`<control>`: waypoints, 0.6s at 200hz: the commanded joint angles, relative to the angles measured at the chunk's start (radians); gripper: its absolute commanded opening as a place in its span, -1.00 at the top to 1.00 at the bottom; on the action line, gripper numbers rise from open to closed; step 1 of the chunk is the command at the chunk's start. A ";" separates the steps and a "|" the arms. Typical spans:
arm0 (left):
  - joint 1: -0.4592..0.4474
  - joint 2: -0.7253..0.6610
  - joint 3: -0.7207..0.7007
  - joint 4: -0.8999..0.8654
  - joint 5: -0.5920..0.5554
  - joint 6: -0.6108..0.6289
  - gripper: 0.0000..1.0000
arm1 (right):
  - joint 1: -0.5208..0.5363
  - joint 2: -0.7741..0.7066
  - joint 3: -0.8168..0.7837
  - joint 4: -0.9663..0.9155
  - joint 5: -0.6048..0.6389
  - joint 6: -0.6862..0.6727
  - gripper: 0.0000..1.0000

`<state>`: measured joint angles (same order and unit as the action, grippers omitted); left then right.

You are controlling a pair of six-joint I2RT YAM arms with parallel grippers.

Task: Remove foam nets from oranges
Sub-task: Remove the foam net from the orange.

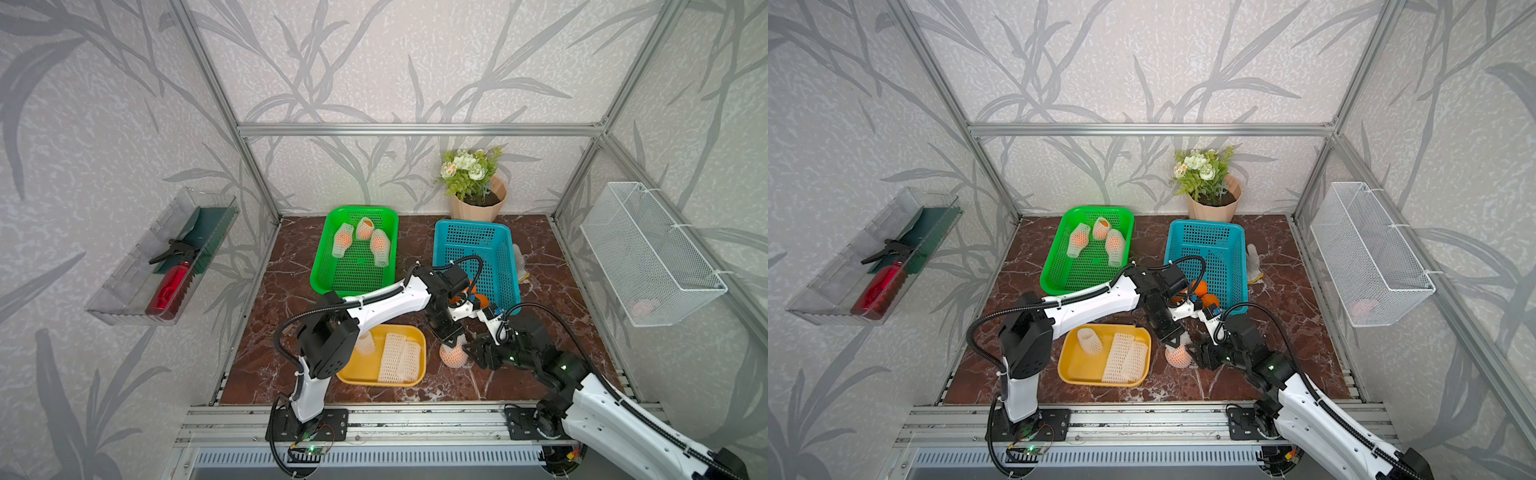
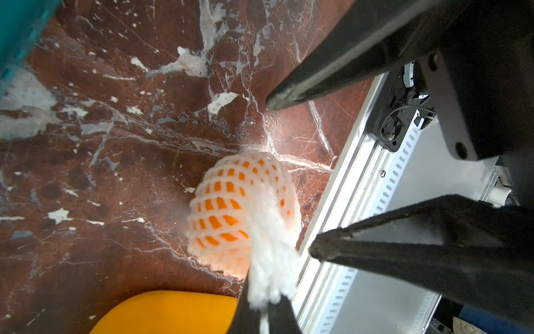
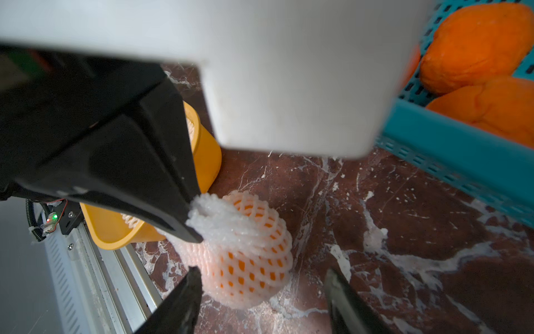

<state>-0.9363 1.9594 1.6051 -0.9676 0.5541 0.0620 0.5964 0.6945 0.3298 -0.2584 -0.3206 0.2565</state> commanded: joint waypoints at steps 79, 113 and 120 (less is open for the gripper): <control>0.012 0.054 0.095 -0.166 0.099 0.149 1.00 | 0.066 0.157 0.029 0.145 -0.031 -0.039 -0.58; 0.016 0.049 0.101 -0.163 0.111 0.156 1.00 | 0.092 0.216 0.048 0.194 -0.023 -0.045 -0.48; 0.016 0.049 0.101 -0.156 0.115 0.154 1.00 | 0.094 0.222 0.044 0.213 -0.022 -0.032 -0.42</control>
<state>-0.8906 2.0113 1.6680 -1.1202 0.5812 0.1246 0.6743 0.8883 0.3492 -0.1291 -0.3252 0.2268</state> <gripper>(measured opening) 0.048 0.740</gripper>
